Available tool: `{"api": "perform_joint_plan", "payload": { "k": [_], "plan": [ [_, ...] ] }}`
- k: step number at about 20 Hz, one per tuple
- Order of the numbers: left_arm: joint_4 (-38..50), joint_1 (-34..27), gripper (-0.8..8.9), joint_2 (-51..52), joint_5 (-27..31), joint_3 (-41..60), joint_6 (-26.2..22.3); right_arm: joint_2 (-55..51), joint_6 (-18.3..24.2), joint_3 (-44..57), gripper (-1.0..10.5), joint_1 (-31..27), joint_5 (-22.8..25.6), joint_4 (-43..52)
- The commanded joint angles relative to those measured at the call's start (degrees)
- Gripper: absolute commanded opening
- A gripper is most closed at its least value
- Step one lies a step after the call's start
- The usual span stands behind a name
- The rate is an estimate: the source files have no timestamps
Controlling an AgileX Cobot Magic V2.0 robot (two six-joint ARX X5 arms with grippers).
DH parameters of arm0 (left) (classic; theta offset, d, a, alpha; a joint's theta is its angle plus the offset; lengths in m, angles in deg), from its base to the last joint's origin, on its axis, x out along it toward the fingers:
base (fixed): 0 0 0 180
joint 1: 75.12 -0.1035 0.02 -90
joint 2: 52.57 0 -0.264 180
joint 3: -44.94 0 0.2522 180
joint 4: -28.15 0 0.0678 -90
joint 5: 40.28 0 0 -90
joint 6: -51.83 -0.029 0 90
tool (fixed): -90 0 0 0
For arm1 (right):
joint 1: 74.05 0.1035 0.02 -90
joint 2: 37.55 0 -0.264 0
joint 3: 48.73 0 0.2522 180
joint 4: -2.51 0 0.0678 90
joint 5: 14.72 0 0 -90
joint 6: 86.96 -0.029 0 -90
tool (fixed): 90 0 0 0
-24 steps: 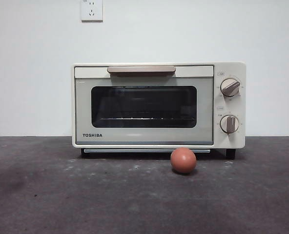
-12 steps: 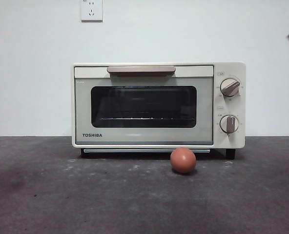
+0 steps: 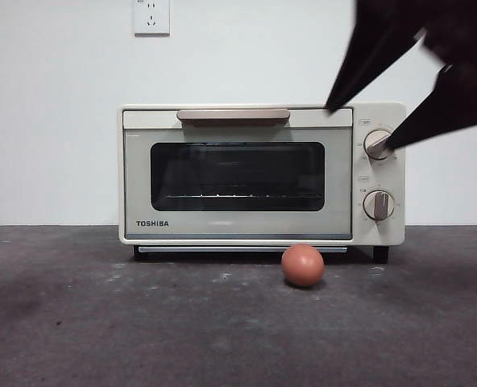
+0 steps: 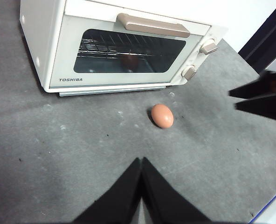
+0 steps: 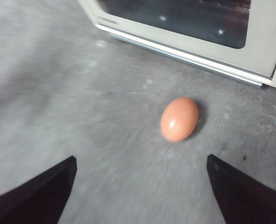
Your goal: Eggoven
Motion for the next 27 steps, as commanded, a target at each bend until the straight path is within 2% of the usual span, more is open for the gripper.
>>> {"api": "perform_joint_plan", "payload": {
  "k": [1, 4, 13, 20, 27],
  "plan": [
    [0.7, 0.1, 0.07, -0.3, -0.2, -1.2, -0.7, 4.6, -3.6, -1.1, 4.5, 2.5, 3.5, 4.0],
    [0.7, 0.2, 0.07, -0.3, -0.2, -1.2, -0.7, 9.4, -5.0, -1.1, 4.5, 4.6, 7.4, 7.9],
    [0.7, 0.2, 0.07, -0.3, -0.2, -1.2, -0.4, 21.7, -7.3, -1.7, 4.5, 7.5, 13.7, 17.7],
    [0.7, 0.3, 0.07, -0.3, -0.2, -1.2, -0.4, 29.9, -6.8, -6.9, 4.5, 7.5, 15.3, 18.0],
    [0.7, 1.0, 0.07, -0.3, -0.2, -1.2, -0.4, 34.8, -6.8, -7.6, 4.5, 7.5, 16.8, 18.3]
  ]
}}
